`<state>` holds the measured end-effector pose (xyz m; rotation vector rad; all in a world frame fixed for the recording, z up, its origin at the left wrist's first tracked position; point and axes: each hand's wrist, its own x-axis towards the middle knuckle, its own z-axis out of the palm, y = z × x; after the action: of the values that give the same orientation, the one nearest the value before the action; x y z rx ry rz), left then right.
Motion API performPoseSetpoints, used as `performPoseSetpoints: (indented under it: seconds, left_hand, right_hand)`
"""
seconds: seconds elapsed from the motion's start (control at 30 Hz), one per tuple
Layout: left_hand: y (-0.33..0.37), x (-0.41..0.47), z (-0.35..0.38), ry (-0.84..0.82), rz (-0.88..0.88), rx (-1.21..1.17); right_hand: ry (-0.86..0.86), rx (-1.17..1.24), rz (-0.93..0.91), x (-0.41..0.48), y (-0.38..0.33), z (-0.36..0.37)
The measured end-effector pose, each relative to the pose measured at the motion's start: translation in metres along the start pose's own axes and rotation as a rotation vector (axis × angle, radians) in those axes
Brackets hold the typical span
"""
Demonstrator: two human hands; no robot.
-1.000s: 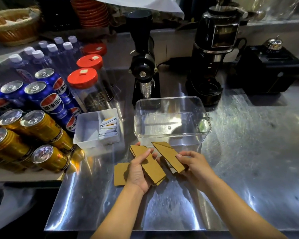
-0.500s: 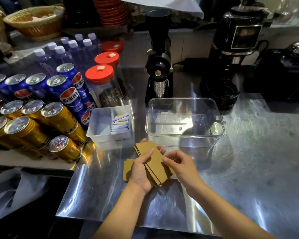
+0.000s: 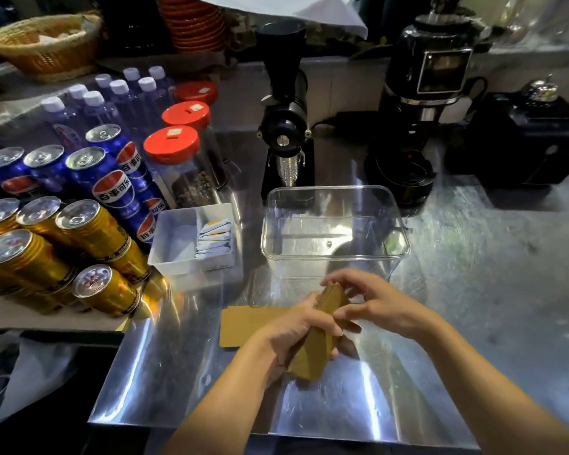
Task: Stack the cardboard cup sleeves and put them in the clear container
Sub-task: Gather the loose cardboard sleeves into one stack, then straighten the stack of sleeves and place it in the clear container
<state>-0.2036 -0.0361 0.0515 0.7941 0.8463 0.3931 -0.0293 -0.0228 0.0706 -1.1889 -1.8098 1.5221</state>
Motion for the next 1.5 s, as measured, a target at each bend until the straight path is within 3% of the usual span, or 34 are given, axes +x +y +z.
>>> performPoseSetpoints:
  seconds: [0.1, 0.27, 0.37, 0.47, 0.63, 0.8, 1.07, 1.23, 1.5]
  left_hand:
    - [0.000, 0.018, 0.007, 0.066, -0.003, 0.169]
    - [-0.018, 0.052, 0.016, 0.466, 0.251, 0.647]
    - [-0.033, 0.064, 0.020, 0.483, 0.417, 0.472]
    - [-0.044, 0.073, 0.027, 0.421, 0.509, 0.304]
    - [-0.053, 0.086, 0.051, 0.484, 0.470, 0.021]
    - [-0.048, 0.090, 0.062, 0.605, 0.471, 0.083]
    - [-0.052, 0.086, 0.053, 0.554, 0.523, 0.227]
    - [-0.061, 0.079, 0.034, 0.407, 0.514, 0.331]
    - [-0.065, 0.073, 0.017, 0.562, 0.519, 0.350]
  right_hand:
    - [0.037, 0.158, 0.020, -0.018, 0.015, -0.010]
    - [0.465, 0.235, 0.052, -0.049, 0.062, -0.016]
    - [0.676, 0.332, 0.071, -0.065, 0.086, -0.010]
    - [0.770, 0.511, 0.080, -0.073, 0.100, 0.003]
    - [0.858, 0.595, 0.114, -0.072, 0.096, 0.017]
    - [1.071, 0.464, 0.111, -0.059, 0.093, 0.020]
    - [1.049, 0.369, 0.113, -0.056, 0.100, 0.021]
    - [1.013, 0.114, 0.200, -0.063, 0.103, 0.016]
    - [0.928, 0.090, 0.187, -0.066, 0.101, 0.009]
